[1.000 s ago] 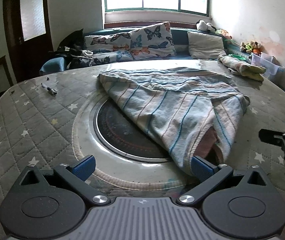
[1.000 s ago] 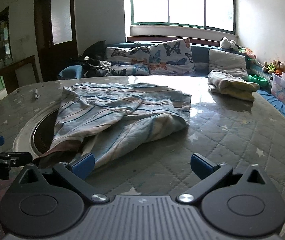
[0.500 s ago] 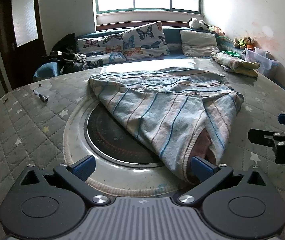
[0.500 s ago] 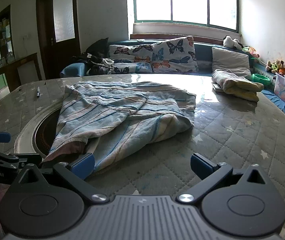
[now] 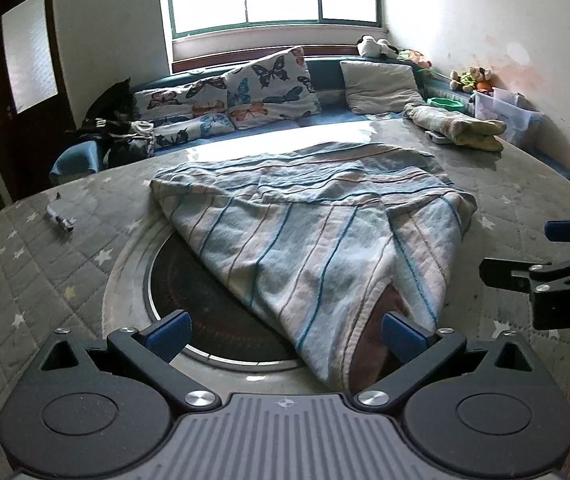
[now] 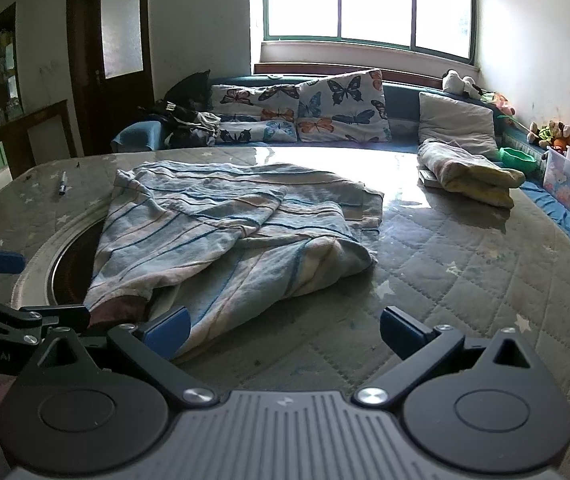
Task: Fold towel
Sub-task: 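Move both tools toward the crumpled striped blanket edge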
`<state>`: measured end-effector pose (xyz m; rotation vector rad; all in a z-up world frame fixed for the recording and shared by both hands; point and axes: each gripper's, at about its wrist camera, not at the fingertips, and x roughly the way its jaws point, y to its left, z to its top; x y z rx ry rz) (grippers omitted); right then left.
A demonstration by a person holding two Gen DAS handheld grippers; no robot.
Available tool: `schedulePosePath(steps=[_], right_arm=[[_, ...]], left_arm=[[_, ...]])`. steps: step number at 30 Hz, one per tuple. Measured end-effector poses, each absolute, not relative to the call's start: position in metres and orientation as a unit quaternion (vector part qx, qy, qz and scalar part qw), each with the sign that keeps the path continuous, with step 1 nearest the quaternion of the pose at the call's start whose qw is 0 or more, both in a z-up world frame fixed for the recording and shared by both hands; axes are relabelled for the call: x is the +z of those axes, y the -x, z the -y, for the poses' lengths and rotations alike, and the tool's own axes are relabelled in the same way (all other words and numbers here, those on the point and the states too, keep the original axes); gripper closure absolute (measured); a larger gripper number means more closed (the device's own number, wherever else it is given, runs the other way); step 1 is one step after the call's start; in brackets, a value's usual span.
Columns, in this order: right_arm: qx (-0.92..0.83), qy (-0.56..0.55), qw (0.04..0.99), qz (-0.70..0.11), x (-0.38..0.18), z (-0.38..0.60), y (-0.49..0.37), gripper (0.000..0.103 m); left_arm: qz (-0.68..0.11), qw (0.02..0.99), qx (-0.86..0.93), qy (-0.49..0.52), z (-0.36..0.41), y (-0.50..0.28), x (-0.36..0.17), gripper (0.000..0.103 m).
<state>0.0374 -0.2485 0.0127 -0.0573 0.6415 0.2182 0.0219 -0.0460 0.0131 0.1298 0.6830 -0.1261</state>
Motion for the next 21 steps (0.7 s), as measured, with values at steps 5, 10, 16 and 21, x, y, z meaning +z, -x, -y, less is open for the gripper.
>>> schedulePosePath(steps=[5, 10, 16, 21], right_arm=[[0.102, 0.029, 0.943, -0.316, 0.014, 0.253, -0.046, 0.004], [0.098, 0.028, 0.943, -0.318, 0.016, 0.258, -0.055, 0.008], [0.079, 0.021, 0.943, -0.324, 0.016, 0.267, -0.069, 0.014], [0.068, 0.019, 0.944, -0.324, 0.016, 0.278, -0.077, 0.017]], left_arm=[[-0.327, 0.938, -0.081, -0.076, 0.058, -0.033, 0.017, 0.001], [-0.313, 0.938, -0.111, -0.102, 0.077, -0.048, 0.02, 0.006], [-0.307, 0.931, -0.149, -0.127, 0.096, -0.069, 0.018, 0.019], [-0.32, 0.921, -0.168, -0.148, 0.104, -0.09, 0.005, 0.043]])
